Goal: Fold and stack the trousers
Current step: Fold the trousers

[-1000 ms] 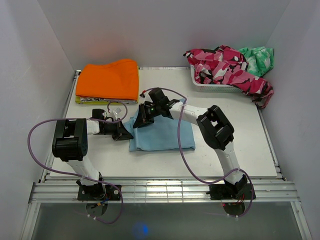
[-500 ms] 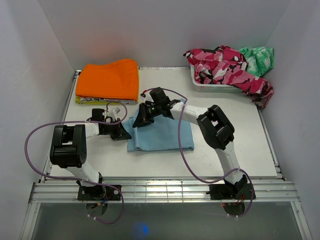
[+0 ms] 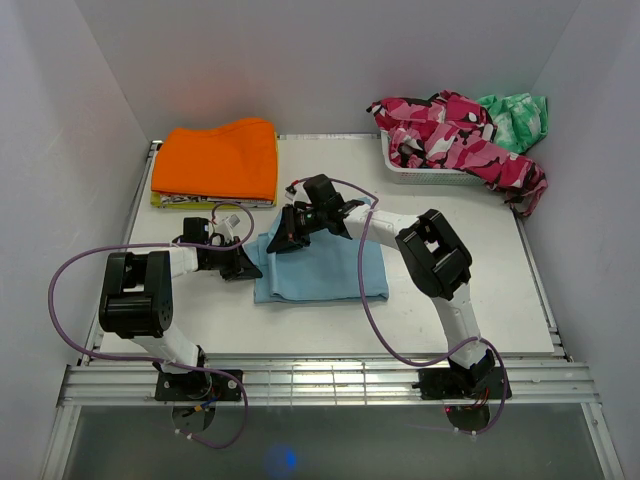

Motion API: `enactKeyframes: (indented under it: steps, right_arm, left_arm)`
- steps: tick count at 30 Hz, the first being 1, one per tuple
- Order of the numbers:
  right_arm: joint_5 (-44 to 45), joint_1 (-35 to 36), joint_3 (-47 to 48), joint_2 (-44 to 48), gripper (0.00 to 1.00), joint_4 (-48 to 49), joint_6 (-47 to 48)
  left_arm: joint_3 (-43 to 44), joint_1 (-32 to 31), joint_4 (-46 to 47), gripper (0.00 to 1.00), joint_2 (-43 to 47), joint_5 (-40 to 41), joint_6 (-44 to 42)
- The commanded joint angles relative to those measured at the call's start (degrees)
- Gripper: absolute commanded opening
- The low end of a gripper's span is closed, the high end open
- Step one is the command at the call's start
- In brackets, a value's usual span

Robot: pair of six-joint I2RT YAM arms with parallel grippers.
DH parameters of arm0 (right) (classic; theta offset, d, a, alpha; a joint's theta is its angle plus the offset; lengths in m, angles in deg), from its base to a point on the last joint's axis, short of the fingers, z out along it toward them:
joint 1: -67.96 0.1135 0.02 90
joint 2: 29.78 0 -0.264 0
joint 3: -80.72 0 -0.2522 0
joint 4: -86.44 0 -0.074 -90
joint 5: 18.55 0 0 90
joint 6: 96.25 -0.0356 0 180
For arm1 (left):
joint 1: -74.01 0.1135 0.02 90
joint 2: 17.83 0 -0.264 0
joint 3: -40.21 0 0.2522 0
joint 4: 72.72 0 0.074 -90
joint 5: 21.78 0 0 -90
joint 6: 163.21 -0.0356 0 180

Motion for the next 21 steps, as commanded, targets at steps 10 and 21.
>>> enactKeyframes:
  steps: [10, 21]
  right_arm:
    - [-1.3, 1.5, 2.3, -0.9, 0.08, 6.0, -5.0]
    - [-0.4, 1.4, 2.4, -6.2, 0.08, 7.4, -3.9]
  left_arm:
    - [-1.9, 0.0, -0.4, 0.00, -0.1, 6.0, -1.5]
    - [2.6, 0.2, -6.3, 0.11, 1.9, 7.8, -2.7]
